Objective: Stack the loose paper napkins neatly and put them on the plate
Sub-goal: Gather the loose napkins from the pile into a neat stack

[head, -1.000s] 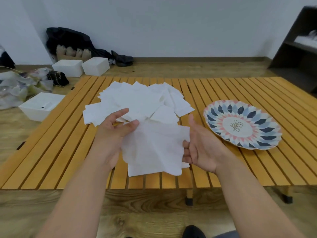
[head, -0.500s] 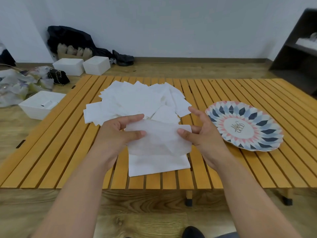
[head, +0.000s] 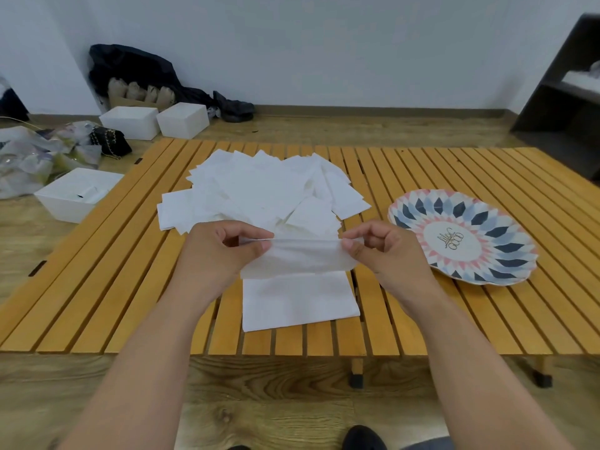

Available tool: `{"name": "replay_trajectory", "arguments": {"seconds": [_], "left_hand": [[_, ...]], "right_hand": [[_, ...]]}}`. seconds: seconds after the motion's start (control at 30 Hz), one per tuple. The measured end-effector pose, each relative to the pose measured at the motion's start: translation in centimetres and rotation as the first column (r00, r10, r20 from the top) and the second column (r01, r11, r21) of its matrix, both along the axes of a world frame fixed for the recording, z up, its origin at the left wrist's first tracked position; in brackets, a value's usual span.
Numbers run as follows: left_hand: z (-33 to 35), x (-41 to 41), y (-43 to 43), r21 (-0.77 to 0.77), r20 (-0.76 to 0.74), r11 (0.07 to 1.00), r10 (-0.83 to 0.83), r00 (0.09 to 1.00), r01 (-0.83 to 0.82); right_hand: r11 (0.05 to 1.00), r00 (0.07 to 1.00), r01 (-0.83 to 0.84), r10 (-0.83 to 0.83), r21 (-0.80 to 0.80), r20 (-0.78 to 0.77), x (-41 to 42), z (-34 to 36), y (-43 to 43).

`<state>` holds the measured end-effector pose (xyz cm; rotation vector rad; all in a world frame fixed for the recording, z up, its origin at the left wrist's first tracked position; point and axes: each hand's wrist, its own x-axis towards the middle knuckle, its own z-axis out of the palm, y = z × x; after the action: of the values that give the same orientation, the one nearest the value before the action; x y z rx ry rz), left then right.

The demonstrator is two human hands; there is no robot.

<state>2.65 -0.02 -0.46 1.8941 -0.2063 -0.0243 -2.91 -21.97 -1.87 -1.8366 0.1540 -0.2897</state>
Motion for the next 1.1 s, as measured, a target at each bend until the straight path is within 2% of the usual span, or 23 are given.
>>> {"name": "replay_trajectory", "arguments": {"seconds": [0.13, 0.17, 0.27, 0.37, 0.43, 0.57, 0.67, 0.83, 1.1], "left_hand": [[0.1, 0.2, 0.3, 0.073, 0.026, 0.997, -0.016, 1.0, 0.014], [0.2, 0.2, 0.4, 0.072, 0.007, 0.997, -0.031, 0.999, 0.031], [0.4, 0.1, 0.6, -0.07, -0.114, 0.994, -0.093, 0.989, 0.085], [0.2, 0.1, 0.4, -0.101, -0.202, 0.994, -0.072, 0.977, 0.052], [-0.5, 0.5, 0.0, -0.042, -0.235, 0.999, -0.014, 0.972, 0.004], [-2.7, 1.2, -1.0, 0.121, -0.265, 0.993, 0.022, 0.964, 0.011], [-4.2, 1.9, -1.2, 0.264, -0.236, 0.965, 0.056, 0.97, 0.008], [-5.0, 2.3, -1.3, 0.403, -0.211, 0.914, 0.045, 0.976, 0.045], [-5.0, 2.5, -1.1, 0.511, -0.184, 0.856, 0.019, 0.983, 0.079]], "right_hand": [[0.99, 0.999, 0.001, -0.006, -0.138, -0.037, 0.1, -0.3, -0.2], [0.991, 0.999, -0.005, -0.001, -0.137, -0.046, 0.2, -0.3, -0.3], [0.995, 0.991, -0.096, 0.097, 0.015, -0.089, 0.2, -0.3, -0.3], [0.996, 0.99, -0.083, 0.078, -0.037, -0.116, 0.6, -1.0, -0.1], [0.993, 0.986, -0.042, 0.023, -0.112, -0.164, 1.1, -1.7, 0.3], [0.975, 0.974, 0.007, -0.057, -0.223, -0.22, 2.1, -3.4, 0.5], [0.948, 0.957, -0.051, -0.044, -0.316, -0.287, 2.5, -4.6, 0.4], [0.874, 0.932, -0.165, -0.013, -0.457, -0.361, 2.5, -5.4, 0.5], [0.801, 0.938, -0.213, 0.006, -0.559, -0.348, 2.6, -5.0, 0.6]]}}
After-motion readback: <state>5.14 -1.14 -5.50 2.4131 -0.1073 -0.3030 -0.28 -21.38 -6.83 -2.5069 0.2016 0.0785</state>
